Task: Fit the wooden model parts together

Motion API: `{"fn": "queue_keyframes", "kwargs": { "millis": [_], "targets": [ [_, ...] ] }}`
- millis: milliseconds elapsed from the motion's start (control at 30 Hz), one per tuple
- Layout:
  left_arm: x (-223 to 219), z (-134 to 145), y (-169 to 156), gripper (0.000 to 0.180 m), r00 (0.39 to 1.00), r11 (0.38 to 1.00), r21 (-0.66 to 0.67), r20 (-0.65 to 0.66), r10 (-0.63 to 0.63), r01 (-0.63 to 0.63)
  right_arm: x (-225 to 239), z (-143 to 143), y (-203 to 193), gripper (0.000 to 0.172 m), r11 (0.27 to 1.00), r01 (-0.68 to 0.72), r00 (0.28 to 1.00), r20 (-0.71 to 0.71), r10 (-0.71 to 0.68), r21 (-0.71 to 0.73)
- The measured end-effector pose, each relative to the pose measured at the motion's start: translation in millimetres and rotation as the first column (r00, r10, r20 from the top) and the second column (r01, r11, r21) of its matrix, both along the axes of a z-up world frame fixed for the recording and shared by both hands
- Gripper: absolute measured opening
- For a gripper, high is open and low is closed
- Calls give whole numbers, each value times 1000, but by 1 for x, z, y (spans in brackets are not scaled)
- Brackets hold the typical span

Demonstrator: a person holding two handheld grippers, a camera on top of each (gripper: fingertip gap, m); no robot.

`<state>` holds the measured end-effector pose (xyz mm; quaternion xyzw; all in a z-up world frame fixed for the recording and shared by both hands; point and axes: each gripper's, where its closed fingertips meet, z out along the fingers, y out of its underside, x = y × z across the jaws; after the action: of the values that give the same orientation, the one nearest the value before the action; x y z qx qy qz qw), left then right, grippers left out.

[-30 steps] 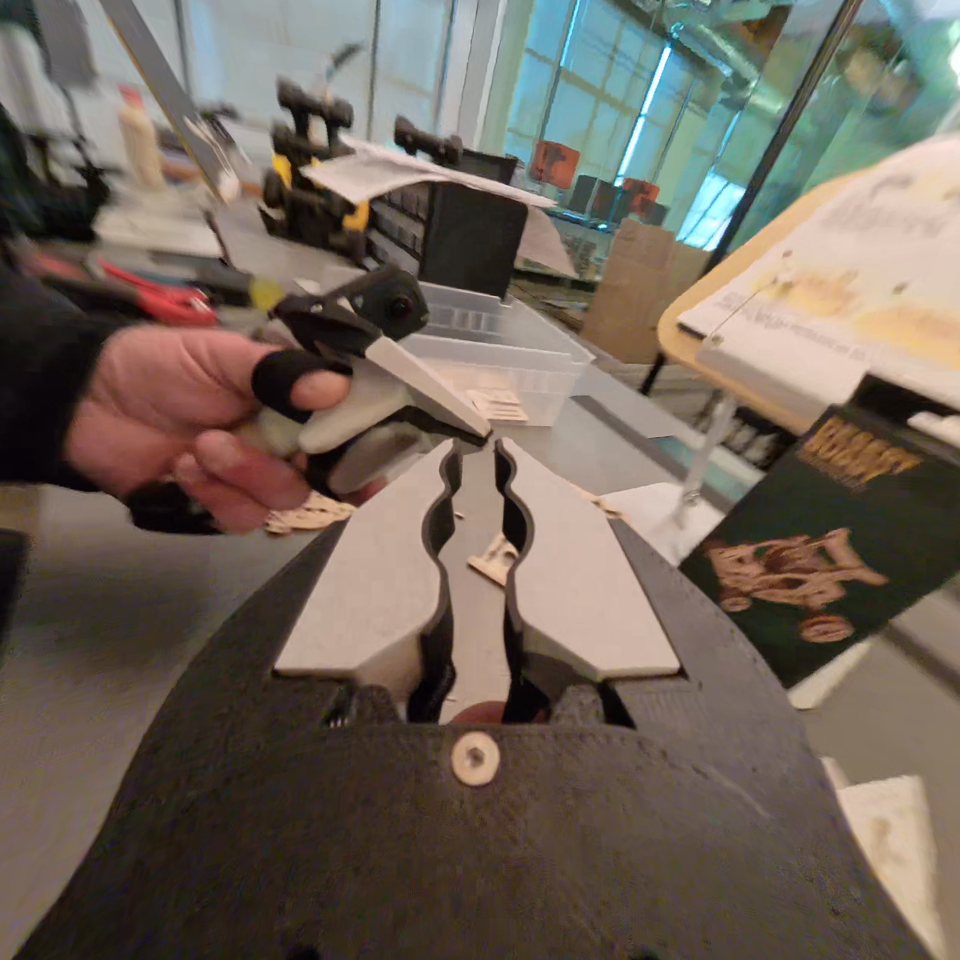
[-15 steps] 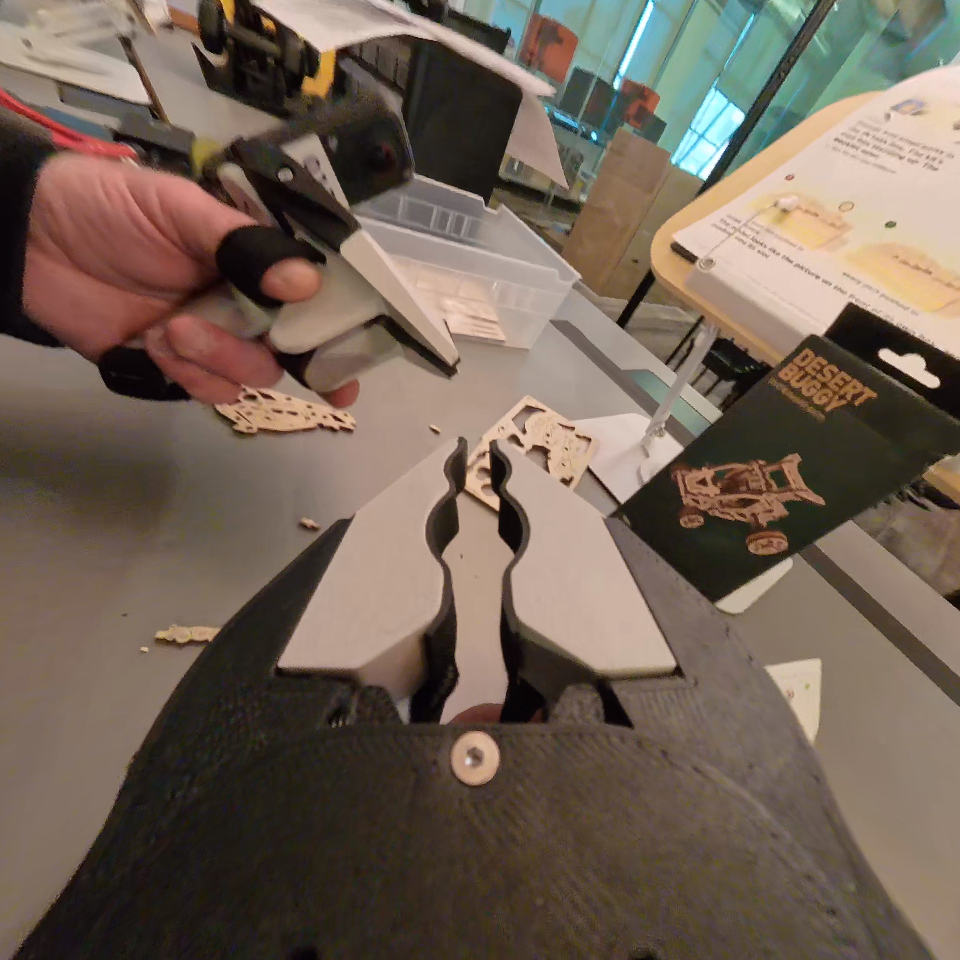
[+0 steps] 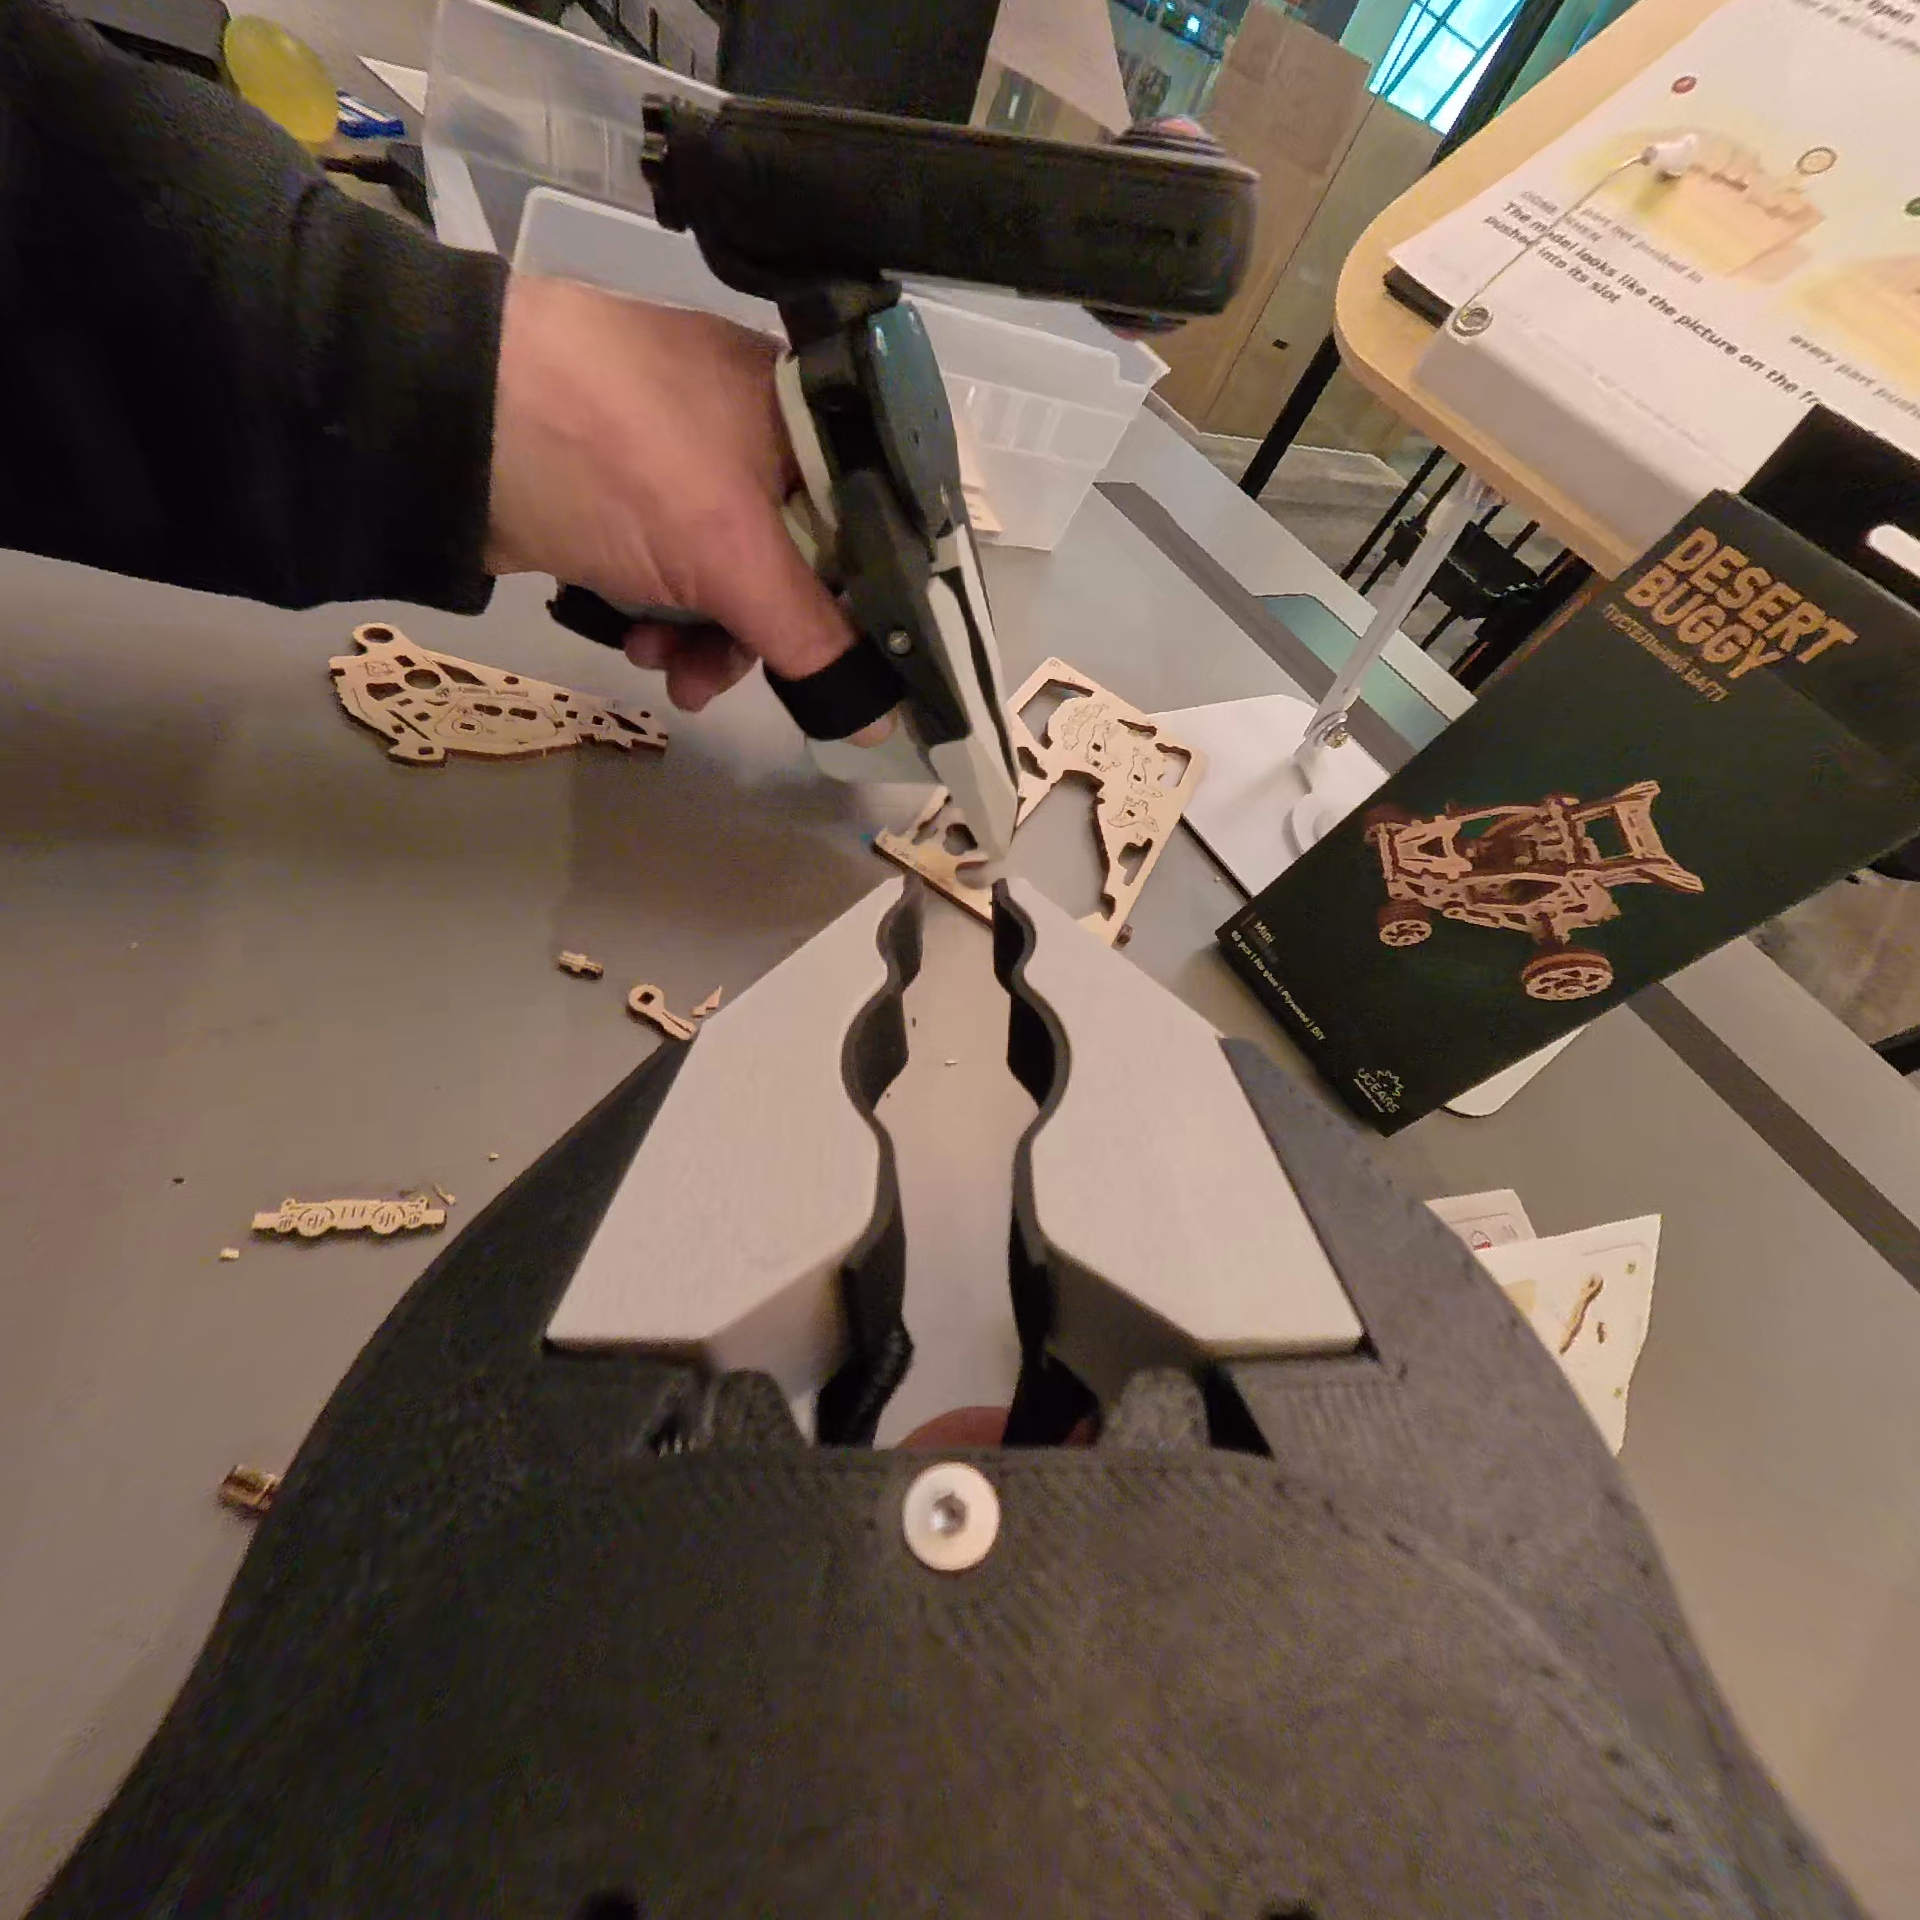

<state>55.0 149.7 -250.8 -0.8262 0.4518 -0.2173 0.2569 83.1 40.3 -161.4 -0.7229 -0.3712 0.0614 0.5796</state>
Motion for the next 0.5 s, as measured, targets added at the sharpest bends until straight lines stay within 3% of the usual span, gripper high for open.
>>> {"fn": "queue_keyframes", "kwargs": {
  "millis": [67,233,367,500],
  "targets": [
    [-14,0,7,2,999,999,-17,-20,48,-48,2,-2,2,11,1000,10,1000,-5,-10,-12],
    [-46,10,26,21,989,990,46,-48,137,-134,3,-2,4,12,1000,11,1000,-24,-11,-12],
    [4,30,12,29,997,987,143,-26,-73,76,4,-1,3,12,1000,9,999,-42,-9,-5],
    [42,3,11,35,959,955,170,-193,-208,242,6,2,1,12,1000,15,999,-52,-15,2]
  ]
}}
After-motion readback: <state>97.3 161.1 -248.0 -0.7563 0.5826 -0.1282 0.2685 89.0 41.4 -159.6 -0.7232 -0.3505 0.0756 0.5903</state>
